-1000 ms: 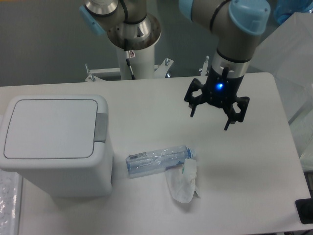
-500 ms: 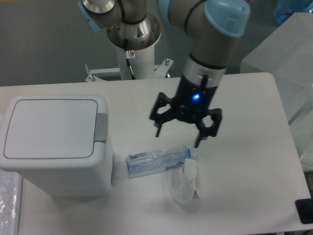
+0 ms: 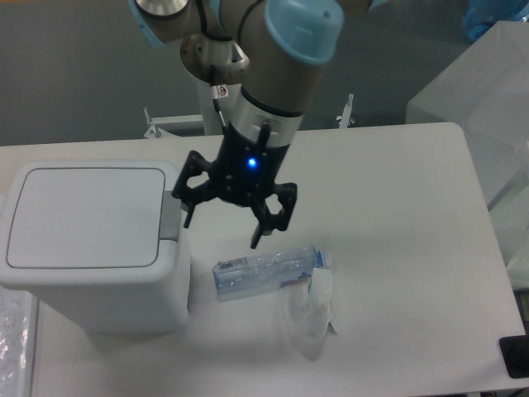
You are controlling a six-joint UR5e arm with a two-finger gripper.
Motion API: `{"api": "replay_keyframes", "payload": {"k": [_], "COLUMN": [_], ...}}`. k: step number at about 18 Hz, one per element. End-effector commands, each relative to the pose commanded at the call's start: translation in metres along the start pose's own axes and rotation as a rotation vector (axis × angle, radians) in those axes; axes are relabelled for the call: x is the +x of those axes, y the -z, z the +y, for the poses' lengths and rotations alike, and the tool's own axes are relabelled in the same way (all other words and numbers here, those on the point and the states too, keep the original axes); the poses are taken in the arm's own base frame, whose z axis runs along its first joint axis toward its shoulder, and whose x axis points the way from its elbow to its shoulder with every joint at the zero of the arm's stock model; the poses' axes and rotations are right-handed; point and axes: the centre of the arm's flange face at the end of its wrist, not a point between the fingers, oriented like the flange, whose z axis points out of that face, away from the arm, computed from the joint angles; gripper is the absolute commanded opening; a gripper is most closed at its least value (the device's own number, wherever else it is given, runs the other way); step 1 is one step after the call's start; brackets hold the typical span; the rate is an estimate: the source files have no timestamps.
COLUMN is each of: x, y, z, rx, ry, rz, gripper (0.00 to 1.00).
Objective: Open the trash can
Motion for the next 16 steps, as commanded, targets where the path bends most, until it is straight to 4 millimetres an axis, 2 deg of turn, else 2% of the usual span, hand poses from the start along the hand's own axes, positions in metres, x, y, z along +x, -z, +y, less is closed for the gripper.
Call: {"api": "replay_keyframes", "payload": {"k": [4, 11, 16], "x": [-0.005, -0.008, -0.008], "y": [-0.004, -0.019, -0.021], "z": [-0.003, 0.006, 0.009], "rx": [-0.002, -0.019, -0.028], "ry": [-0.001, 0.015, 0.026], "rz": [-0.006, 0.002, 0.007], "gripper": [1.0, 1.0, 1.0]}}
